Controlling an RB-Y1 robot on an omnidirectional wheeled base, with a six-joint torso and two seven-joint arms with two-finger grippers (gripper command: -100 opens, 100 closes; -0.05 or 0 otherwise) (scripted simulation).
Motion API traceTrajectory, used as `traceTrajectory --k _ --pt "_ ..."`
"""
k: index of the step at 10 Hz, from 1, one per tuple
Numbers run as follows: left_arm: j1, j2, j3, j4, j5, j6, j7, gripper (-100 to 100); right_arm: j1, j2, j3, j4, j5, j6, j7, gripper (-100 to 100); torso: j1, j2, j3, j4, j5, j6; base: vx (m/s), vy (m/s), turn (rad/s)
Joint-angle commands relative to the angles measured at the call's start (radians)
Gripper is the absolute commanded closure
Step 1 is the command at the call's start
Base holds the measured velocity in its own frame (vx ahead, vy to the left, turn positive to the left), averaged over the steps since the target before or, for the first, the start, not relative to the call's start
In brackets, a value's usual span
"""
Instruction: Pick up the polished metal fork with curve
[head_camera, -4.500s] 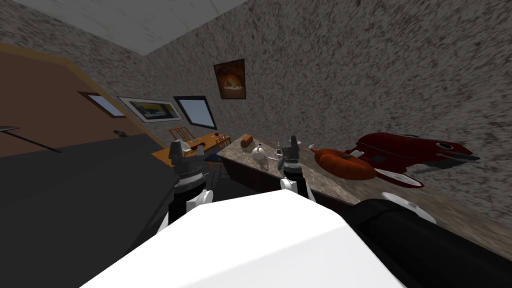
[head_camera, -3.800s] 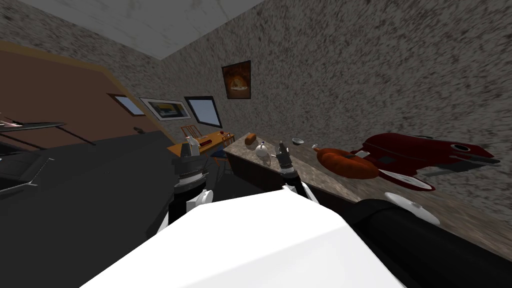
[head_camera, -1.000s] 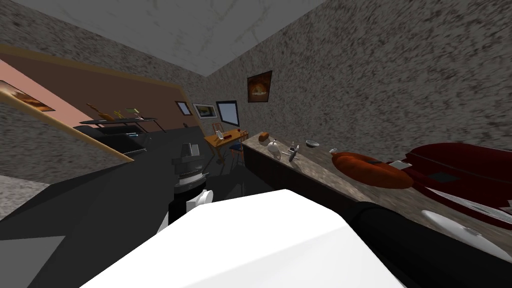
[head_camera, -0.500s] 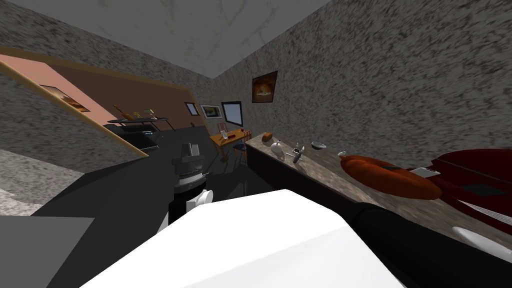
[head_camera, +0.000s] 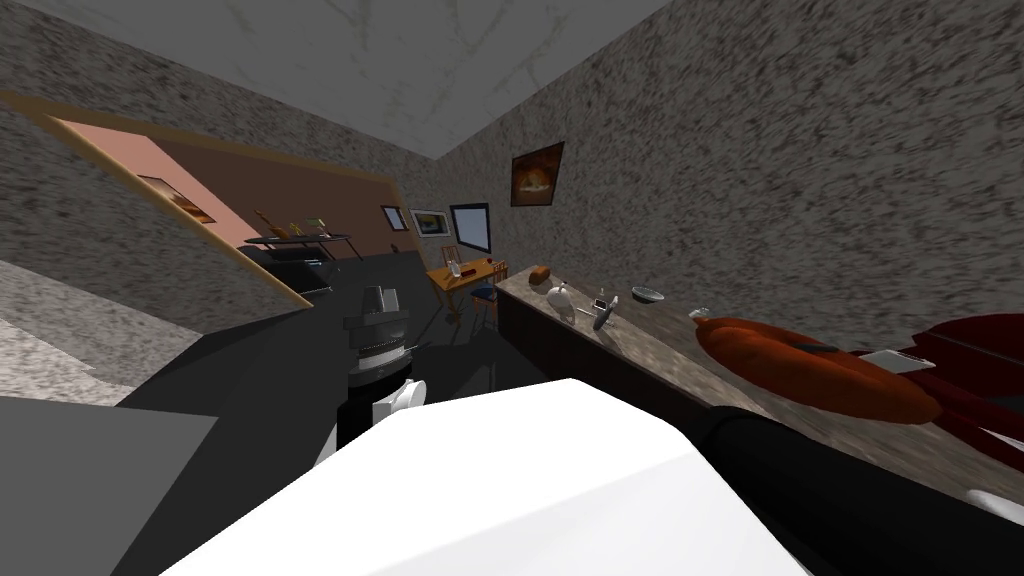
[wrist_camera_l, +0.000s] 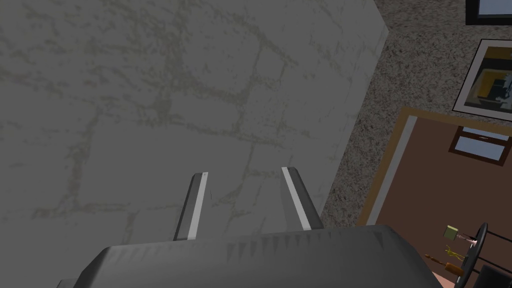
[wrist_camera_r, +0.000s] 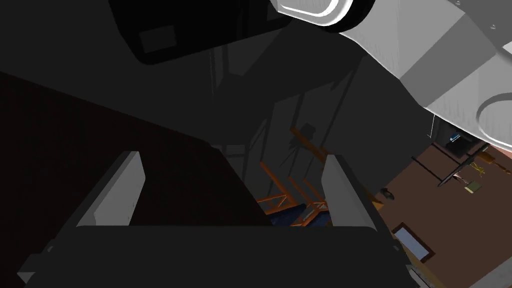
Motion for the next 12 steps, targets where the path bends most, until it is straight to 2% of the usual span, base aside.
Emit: traceTrajectory --k 1,2,3,4,5,6,8,10,11,12 --pt "0.0 0.0 0.0 0.0 0.0 0.0 0.0 0 0.026 -0.041 -0.003 0.02 0.002 0.001 0.007 -100 0.0 0.0 0.0 0.0 0.0 0.0 0.017 0.013 0.094" --pt "0.0 0.0 0.0 0.0 0.0 0.0 0.0 0 0.044 -0.081 0.007 0.064 0.012 -0.008 0.018 -100 0.0 0.0 0.0 0.0 0.0 0.0 0.035 0.013 0.152" --pt "0.0 0.0 0.0 0.0 0.0 0.0 0.0 0 0.044 -0.096 0.007 0.074 0.012 -0.008 0.018 -100 0.0 -0.001 -0.001 0.0 0.0 0.0 0.028 0.005 0.054" --pt "0.0 0.0 0.0 0.0 0.0 0.0 0.0 0 0.06 -0.128 0.016 0.12 0.022 -0.017 0.031 -100 0.0 -0.001 -0.001 0.0 0.0 0.001 0.035 0.006 0.119" --pt "0.0 0.0 0.0 0.0 0.0 0.0 0.0 0 0.06 -0.147 0.016 0.127 0.022 -0.017 0.031 -100 0.0 -0.002 -0.001 0.0 0.0 0.0 0.033 -0.006 0.065" --pt "0.0 0.0 0.0 0.0 0.0 0.0 0.0 0 0.073 -0.193 0.023 0.16 0.03 -0.025 0.044 -100 -0.001 -0.002 -0.001 0.0 0.0 0.001 0.04 -0.019 0.127" --pt "0.0 0.0 0.0 0.0 0.0 0.0 0.0 0 0.073 -0.194 0.023 0.178 0.03 -0.025 0.044 -100 -0.002 -0.002 -0.001 0.0 -0.001 0.0 0.028 -0.014 0.037" --pt "0.0 0.0 0.0 0.0 0.0 0.0 0.0 0 0.092 -0.268 0.033 0.251 0.041 -0.04 0.075 -100 -0.001 -0.002 -0.001 0.0 0.0 0.0 0.066 -0.033 0.169" --pt "0.0 0.0 0.0 0.0 0.0 0.0 0.0 0 0.092 -0.275 0.033 0.274 0.041 -0.04 0.075 -100 -0.004 -0.005 -0.003 -0.001 -0.001 -0.001 0.075 -0.066 0.085" --pt "0.0 0.0 0.0 0.0 0.0 0.0 0.0 0 0.098 -0.309 0.035 0.308 0.045 -0.047 0.092 -100 -0.004 -0.005 -0.003 -0.001 -0.001 0.001 0.07 -0.066 0.111"
